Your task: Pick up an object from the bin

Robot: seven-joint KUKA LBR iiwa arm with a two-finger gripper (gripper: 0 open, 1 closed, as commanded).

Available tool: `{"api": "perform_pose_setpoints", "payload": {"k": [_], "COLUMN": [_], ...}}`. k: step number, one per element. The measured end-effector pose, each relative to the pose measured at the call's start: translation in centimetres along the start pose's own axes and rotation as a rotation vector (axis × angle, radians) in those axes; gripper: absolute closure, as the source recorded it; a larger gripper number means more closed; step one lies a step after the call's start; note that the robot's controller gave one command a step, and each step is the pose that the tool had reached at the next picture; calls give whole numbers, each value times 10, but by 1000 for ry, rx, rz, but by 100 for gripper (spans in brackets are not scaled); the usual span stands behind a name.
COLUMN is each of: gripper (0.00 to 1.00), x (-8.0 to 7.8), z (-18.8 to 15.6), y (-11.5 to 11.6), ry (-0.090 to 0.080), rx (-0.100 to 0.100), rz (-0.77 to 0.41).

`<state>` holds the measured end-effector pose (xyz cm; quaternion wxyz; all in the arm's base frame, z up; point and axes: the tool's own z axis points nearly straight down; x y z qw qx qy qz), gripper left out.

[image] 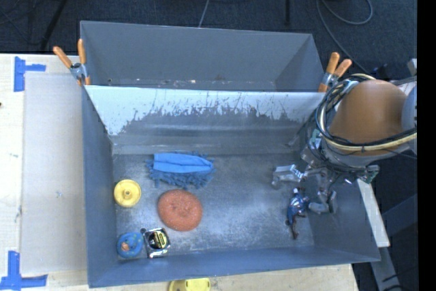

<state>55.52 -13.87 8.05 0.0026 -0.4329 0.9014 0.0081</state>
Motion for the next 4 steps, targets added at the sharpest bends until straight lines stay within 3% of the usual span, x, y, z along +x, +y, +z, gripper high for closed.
{"api": "perform_pose_setpoints", "payload": {"k": [1, 4], "gripper": [100, 100], "x": [2, 3], "z": [10, 0], "y": [3, 3], "ry": [4, 10], "rx": [6, 8], "rz": [-153, -155]}}
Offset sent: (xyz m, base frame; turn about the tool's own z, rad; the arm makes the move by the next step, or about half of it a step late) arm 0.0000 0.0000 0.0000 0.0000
